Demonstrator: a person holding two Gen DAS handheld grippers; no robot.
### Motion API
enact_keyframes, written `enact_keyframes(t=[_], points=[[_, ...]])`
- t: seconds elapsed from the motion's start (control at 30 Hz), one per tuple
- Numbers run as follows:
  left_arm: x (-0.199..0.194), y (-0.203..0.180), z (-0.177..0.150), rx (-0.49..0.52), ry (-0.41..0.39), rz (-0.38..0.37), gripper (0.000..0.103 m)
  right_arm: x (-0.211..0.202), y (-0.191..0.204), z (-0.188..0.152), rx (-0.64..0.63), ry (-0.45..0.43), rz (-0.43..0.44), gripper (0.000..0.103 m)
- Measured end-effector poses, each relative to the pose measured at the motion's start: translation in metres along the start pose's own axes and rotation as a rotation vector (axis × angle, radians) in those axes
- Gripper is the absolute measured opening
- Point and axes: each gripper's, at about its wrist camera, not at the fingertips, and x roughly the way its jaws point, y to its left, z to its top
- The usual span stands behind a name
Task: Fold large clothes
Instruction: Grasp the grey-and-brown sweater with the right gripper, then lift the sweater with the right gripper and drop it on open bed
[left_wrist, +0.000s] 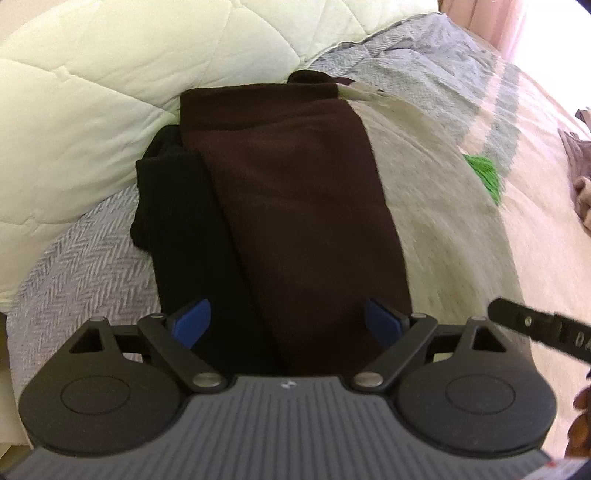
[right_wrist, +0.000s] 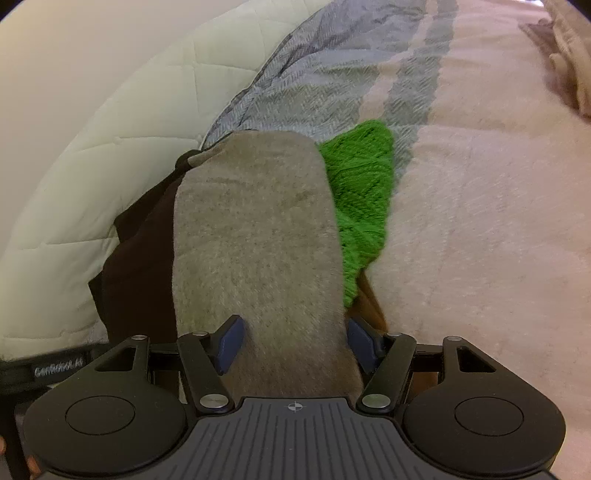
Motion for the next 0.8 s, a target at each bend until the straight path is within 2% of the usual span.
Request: enact_keyframes(t=[0.03, 0.07, 0.13, 0.27, 0.4, 0.57, 0.67, 0.8], points=[[0.003, 0.001, 0.003, -0.003, 0.0, -0.004, 0.085, 0.001, 0.004, 0.0, -0.024, -0.006, -0.012, 0.008], [0.006, 0.0, 0.005, -0.003, -0.003, -0.012, 0.083, -0.002, 0.007, 0.0, -0.051, -0.02, -0.014, 0.005], [0.009, 0.0, 0.009, 0.004, -0.005, -0.024, 0.079, -0.01, 0.013, 0.001, -0.08, -0.064, 0.014, 0.004], [0.006, -0.003, 0.014, 0.002, -0.011, -0.058, 0.062, -0.047, 0.028, 0.016, -0.062, -0.171, 0.15, 0.003], [-0.019, -0.006, 0.019, -0.021, -0.06, -0.094, 0.061, -0.093, 0.042, 0.037, -0.006, -0.297, 0.277, 0.002], [-0.077, -0.018, 0.03, -0.012, -0.171, -0.122, 0.06, -0.166, 0.067, 0.054, -0.007, -0.457, 0.413, 0.002], [-0.118, -0.027, 0.031, -0.013, -0.235, -0.154, 0.06, -0.216, 0.071, 0.061, 0.006, -0.544, 0.444, 0.002], [-0.174, -0.05, 0.022, 0.019, -0.302, -0.215, 0.06, -0.294, 0.065, 0.06, 0.009, -0.671, 0.436, 0.002]])
